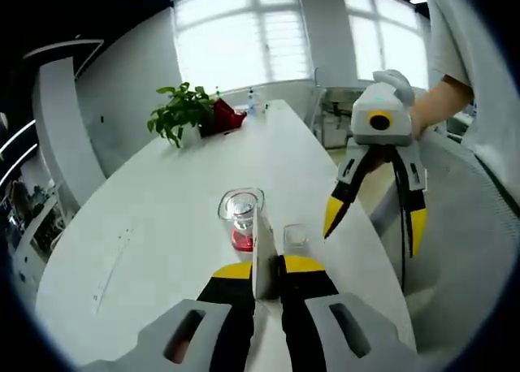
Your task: Arrange the skincare products in the storage area until every visible bottle or jar stands upright without overlapping.
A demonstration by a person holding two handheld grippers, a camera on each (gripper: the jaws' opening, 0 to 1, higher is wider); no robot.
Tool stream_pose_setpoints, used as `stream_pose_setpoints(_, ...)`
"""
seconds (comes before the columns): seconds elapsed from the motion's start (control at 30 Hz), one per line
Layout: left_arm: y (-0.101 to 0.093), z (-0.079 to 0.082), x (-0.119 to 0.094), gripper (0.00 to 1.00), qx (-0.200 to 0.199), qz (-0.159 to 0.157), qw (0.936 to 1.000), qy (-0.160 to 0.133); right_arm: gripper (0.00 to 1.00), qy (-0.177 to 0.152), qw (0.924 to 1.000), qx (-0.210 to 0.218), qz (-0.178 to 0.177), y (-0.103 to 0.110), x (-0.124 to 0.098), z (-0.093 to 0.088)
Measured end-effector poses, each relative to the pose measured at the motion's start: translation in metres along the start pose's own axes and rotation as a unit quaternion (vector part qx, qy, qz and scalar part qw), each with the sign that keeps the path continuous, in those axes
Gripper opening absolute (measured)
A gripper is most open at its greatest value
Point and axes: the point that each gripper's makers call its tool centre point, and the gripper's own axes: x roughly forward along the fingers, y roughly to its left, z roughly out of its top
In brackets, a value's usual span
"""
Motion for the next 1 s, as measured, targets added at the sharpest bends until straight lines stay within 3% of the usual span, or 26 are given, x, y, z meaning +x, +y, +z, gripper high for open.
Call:
stream_pose_setpoints(0.83,0.016,0.001,0.007,0.09,0.025,-0.012,0.9995,-0.012,0.71,-0.003,1.0,0.003,-0.006,-0.003,-0.001,-0.001)
stream_pose_setpoints(1.0,0.018,0.0,0.006,0.12,0.015,-0.009,0.9998,-0.013,0.72,-0.004,1.0,0.004,-0.006,-0.003,-0.001,-0.001)
